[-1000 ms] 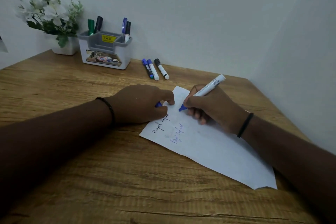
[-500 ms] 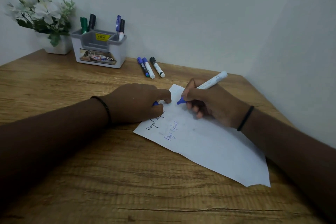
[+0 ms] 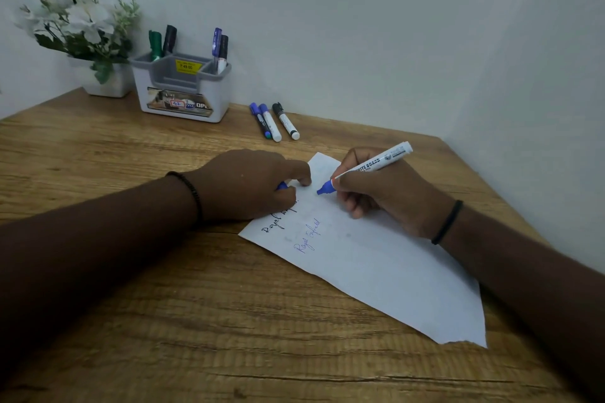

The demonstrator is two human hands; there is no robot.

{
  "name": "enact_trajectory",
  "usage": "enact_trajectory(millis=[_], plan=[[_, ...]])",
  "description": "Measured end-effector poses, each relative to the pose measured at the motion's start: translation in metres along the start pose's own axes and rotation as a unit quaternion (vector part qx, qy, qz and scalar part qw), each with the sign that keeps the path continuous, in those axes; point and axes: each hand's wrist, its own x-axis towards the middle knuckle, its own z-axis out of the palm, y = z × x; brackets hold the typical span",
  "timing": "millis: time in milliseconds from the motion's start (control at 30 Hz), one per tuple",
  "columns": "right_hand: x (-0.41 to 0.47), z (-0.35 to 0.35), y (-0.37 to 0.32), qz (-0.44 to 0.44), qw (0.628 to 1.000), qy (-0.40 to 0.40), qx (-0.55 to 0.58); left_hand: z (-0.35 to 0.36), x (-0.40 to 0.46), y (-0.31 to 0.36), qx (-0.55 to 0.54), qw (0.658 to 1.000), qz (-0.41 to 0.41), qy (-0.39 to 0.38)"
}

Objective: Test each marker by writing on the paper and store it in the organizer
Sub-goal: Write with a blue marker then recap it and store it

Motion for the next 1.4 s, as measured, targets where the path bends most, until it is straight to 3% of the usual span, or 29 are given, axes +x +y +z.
enact_trajectory(millis=[267, 700, 1133, 1400], plan=[[-0.001, 0.009, -0.007, -0.024, 0.993, 0.023, -0.118, 0.001, -0.001, 0.000, 0.002, 1.000, -0.002, 0.009], [-0.001, -0.001, -0.007, -0.020, 0.993, -0.034, -0.114, 0.001, 0.000, 0.002, 0.007, 1.000, -0.004, 0.005], [0.004, 0.008, -0.002, -0.022, 0.992, 0.015, -0.120, 0.001, 0.000, 0.001, 0.004, 1.000, -0.001, 0.005], [0.002, 0.002, -0.008, 0.020, 0.994, 0.001, -0.106, 0.002, -0.003, 0.002, 0.005, 1.000, 0.002, 0.019]])
